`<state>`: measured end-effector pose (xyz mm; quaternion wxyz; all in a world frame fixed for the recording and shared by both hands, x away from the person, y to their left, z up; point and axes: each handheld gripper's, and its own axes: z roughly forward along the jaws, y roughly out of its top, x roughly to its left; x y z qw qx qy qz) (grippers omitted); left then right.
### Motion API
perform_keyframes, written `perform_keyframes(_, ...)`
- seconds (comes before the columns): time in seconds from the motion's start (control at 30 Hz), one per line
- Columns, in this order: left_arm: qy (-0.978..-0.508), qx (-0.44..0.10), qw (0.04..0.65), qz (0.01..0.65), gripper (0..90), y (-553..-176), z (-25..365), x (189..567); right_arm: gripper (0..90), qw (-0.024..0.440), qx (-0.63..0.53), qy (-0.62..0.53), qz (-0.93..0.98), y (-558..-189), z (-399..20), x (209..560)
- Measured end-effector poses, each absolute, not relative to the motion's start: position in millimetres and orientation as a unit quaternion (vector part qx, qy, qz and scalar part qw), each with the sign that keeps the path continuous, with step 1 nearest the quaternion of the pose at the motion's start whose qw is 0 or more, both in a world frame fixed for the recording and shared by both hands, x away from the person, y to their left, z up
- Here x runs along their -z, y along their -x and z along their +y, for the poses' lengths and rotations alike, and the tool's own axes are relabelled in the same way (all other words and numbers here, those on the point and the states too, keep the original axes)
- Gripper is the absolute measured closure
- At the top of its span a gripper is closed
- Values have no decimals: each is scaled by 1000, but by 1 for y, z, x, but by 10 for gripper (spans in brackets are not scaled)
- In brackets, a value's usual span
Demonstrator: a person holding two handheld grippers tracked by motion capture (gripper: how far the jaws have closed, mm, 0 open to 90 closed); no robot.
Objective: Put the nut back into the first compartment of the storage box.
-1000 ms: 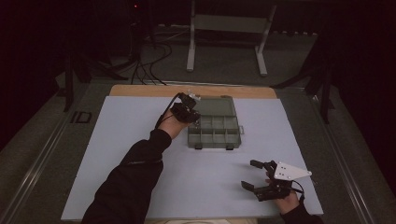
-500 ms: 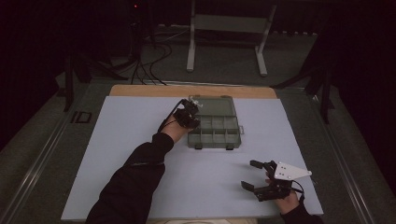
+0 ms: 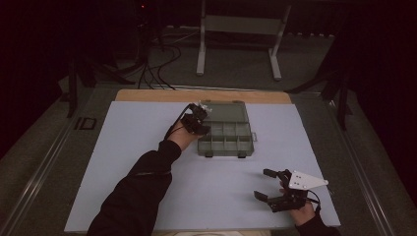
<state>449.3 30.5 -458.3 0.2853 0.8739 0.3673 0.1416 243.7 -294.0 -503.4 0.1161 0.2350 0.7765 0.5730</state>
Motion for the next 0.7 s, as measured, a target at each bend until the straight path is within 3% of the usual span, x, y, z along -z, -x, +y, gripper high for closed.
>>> perform_keyframes(0.33,-875,-125,315,345,384,-421,50,447,141,117,-572,-236,777,-244,-294,504)
perform_keyframes(0.4,-878,-126,310,343,302,-414,53,446,141,117,-572,-238,776,-244,-294,504)
perform_keyframes(0.47,-880,-131,299,345,162,-408,56,445,141,118,-571,-238,777,-244,-294,504)
perform_keyframes(0.57,-880,-115,315,336,157,-395,65,444,141,118,-571,-238,777,-244,-294,504)
perform_keyframes(0.7,-884,-97,338,307,78,-378,74,442,141,119,-571,-239,776,-244,-294,504)
